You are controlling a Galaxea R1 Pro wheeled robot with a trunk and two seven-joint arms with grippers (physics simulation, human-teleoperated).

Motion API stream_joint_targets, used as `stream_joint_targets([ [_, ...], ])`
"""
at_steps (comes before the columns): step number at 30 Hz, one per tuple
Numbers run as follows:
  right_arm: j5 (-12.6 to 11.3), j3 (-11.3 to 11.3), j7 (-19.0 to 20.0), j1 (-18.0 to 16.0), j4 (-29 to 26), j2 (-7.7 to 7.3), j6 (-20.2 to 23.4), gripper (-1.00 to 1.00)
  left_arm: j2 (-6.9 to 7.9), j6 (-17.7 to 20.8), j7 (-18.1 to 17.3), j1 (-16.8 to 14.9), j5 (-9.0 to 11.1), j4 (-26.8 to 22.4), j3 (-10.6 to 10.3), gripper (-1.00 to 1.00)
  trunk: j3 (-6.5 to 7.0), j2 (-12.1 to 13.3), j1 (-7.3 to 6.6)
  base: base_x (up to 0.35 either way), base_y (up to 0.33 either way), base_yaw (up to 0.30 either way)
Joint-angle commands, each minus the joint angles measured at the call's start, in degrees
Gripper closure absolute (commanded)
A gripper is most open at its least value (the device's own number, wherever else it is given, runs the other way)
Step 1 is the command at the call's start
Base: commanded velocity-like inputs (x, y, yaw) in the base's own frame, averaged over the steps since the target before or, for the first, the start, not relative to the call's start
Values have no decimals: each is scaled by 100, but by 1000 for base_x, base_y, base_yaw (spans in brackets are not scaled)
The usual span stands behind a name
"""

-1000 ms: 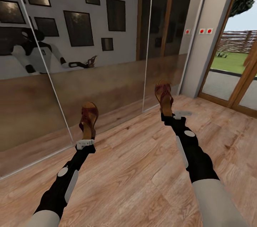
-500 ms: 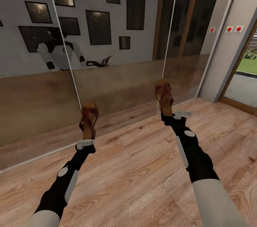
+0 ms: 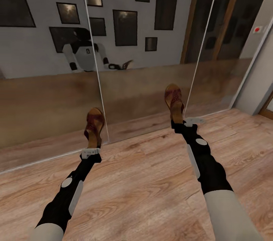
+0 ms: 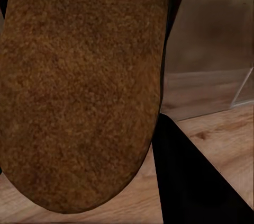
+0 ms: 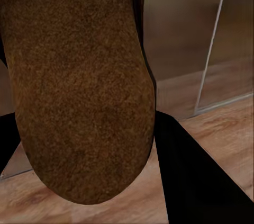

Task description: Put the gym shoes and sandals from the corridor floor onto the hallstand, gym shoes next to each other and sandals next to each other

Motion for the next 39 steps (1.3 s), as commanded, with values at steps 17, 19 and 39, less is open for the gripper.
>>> stream_joint_targets([
  [17,1,0,-9,-1,-11,3,32,100,-5,30,-74,-6,50,5,30,100,-64,-2,-2,0,0,292],
  [19,-1,2,-14,-1,-10,3,30,100,-2,114,-76,-6,50,5,35,100,-71,-2,-2,0,0,293],
  [39,-4,3,-18,-1,-9,3,28,100,-6,470,-79,-6,57,-241,23,100,-141,-2,-2,0,0,294],
])
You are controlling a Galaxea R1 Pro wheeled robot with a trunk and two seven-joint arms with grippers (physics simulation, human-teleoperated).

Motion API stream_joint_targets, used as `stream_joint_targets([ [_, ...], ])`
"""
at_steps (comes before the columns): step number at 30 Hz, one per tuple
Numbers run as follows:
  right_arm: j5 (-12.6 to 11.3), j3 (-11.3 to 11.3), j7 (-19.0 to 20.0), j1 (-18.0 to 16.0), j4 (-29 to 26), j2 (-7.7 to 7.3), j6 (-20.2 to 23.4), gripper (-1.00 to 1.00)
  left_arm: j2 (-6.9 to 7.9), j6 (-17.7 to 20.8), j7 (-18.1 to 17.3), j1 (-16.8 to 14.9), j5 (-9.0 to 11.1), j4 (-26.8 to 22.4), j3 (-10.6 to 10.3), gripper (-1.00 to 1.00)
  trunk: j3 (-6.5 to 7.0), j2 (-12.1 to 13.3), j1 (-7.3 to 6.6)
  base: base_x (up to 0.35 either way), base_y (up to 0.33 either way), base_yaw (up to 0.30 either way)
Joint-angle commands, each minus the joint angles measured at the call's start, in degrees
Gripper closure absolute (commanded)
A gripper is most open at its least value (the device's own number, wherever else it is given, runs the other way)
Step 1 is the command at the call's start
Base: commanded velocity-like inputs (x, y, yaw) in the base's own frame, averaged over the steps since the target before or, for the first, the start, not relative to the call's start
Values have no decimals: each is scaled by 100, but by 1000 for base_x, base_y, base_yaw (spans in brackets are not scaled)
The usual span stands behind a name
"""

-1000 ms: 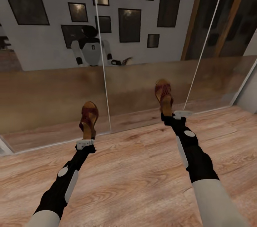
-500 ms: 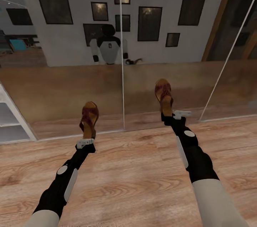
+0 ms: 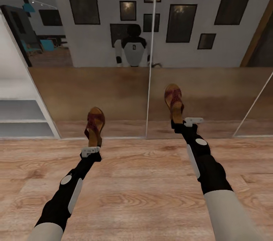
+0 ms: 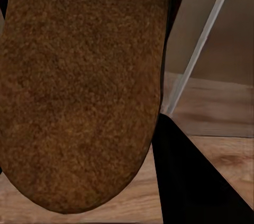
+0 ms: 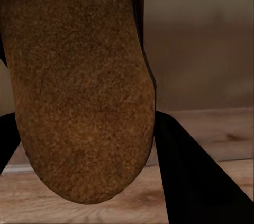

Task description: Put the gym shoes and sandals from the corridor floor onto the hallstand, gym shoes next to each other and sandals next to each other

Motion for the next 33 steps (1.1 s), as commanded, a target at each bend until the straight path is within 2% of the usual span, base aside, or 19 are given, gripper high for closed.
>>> stream_joint_targets([
  [1,1,-6,-7,-1,-12,3,36,100,-7,5,-66,-6,50,5,22,100,-8,-2,-2,0,0,294],
  [10,1,-6,-4,-1,-12,3,36,100,-8,5,-66,-6,51,5,21,100,-40,-2,-2,-10,0,294],
  [16,5,-6,-2,-1,-12,3,36,100,-8,5,-66,-6,51,5,21,100,-61,-2,-2,-185,0,294],
  [33,12,-6,-4,-1,-12,3,36,100,-8,5,-66,-6,51,5,22,100,-120,-2,-2,-8,0,294],
])
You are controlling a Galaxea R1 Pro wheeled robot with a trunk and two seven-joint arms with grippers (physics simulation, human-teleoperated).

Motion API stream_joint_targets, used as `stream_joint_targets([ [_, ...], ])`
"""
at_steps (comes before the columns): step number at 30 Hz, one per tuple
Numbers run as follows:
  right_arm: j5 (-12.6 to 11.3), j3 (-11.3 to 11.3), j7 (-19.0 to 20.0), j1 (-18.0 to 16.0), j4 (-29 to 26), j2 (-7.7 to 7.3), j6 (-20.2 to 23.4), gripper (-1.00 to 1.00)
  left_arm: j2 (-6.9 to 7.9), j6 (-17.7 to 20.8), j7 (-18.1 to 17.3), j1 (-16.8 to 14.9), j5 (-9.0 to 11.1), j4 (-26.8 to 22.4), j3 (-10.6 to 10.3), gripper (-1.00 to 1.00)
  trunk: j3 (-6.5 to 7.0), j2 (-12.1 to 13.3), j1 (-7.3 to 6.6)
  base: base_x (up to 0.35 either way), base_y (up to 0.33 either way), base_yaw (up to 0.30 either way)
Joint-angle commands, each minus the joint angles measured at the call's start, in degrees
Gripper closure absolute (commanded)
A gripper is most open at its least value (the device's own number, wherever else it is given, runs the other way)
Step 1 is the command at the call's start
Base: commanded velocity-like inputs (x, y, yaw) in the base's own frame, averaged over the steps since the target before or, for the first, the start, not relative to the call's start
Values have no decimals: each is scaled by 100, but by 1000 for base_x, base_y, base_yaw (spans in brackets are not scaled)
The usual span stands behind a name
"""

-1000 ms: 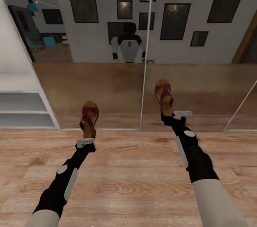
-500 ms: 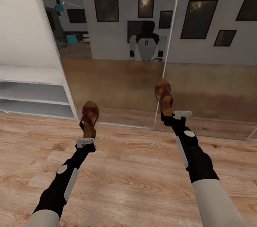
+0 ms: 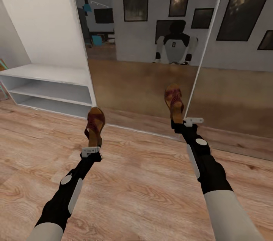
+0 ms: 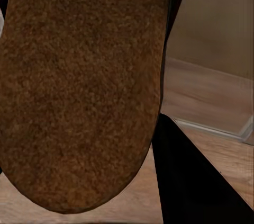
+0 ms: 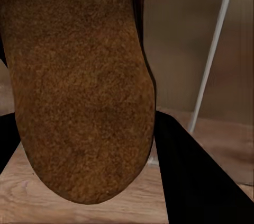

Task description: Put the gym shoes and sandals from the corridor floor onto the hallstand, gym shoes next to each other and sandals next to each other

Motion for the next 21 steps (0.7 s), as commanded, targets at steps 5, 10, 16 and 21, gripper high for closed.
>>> stream_joint_targets([
  [5,7,-6,-4,-1,-12,3,36,100,-7,5,-66,-6,50,2,21,100,-22,-2,-2,0,0,294],
  [10,6,-6,-6,-1,-13,3,36,100,-7,5,-66,-6,50,0,21,100,-40,-2,-2,0,0,294],
  [16,8,-6,-7,-1,-12,3,36,100,-7,5,-66,-6,50,0,21,100,-61,-2,-2,0,0,294],
  [21,9,-6,-5,-1,-12,3,36,100,-7,5,-66,-6,50,1,21,100,-78,-2,-2,0,0,294],
])
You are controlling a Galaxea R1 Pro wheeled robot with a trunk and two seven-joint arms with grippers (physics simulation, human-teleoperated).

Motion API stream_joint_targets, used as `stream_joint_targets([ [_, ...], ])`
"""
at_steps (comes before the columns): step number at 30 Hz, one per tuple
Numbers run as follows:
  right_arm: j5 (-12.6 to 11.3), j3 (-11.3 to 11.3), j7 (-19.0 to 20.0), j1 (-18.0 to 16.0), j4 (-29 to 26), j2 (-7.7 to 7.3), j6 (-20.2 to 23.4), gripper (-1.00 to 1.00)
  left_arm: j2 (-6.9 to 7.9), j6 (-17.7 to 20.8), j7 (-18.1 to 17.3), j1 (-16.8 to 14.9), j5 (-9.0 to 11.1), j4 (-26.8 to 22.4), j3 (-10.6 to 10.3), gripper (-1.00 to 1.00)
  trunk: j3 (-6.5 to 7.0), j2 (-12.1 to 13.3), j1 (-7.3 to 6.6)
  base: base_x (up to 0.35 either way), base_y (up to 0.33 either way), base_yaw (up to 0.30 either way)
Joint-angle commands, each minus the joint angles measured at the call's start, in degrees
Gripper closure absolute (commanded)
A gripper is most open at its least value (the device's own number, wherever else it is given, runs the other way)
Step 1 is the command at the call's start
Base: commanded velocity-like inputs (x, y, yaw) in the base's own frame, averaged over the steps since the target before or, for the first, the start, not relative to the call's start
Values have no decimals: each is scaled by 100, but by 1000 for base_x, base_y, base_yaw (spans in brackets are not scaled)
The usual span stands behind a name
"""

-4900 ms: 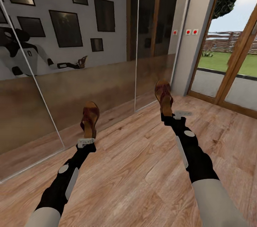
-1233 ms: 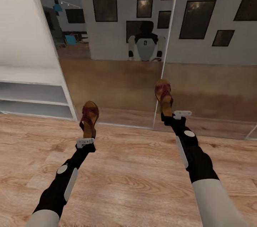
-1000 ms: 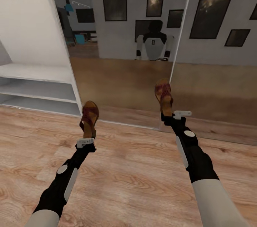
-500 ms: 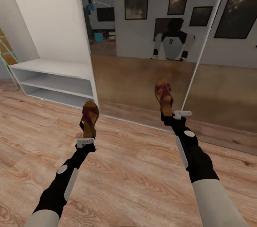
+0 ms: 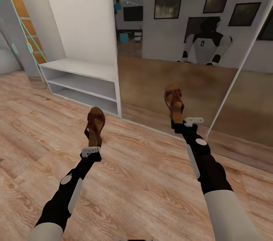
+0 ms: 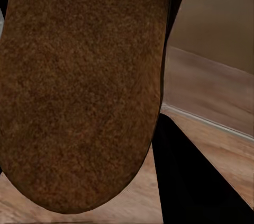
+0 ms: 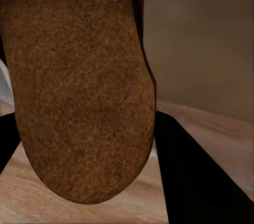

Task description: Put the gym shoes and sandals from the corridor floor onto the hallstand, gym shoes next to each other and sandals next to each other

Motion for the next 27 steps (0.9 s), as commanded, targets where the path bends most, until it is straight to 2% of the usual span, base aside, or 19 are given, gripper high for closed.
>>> stream_joint_targets([
  [1,3,-6,-8,-1,-12,3,36,100,-7,5,-66,-6,50,7,22,100,-8,-2,-1,0,0,294],
  [27,-7,-6,-6,-1,-12,3,36,100,-16,5,-66,-6,50,7,22,100,-101,-2,-1,3,0,294],
])
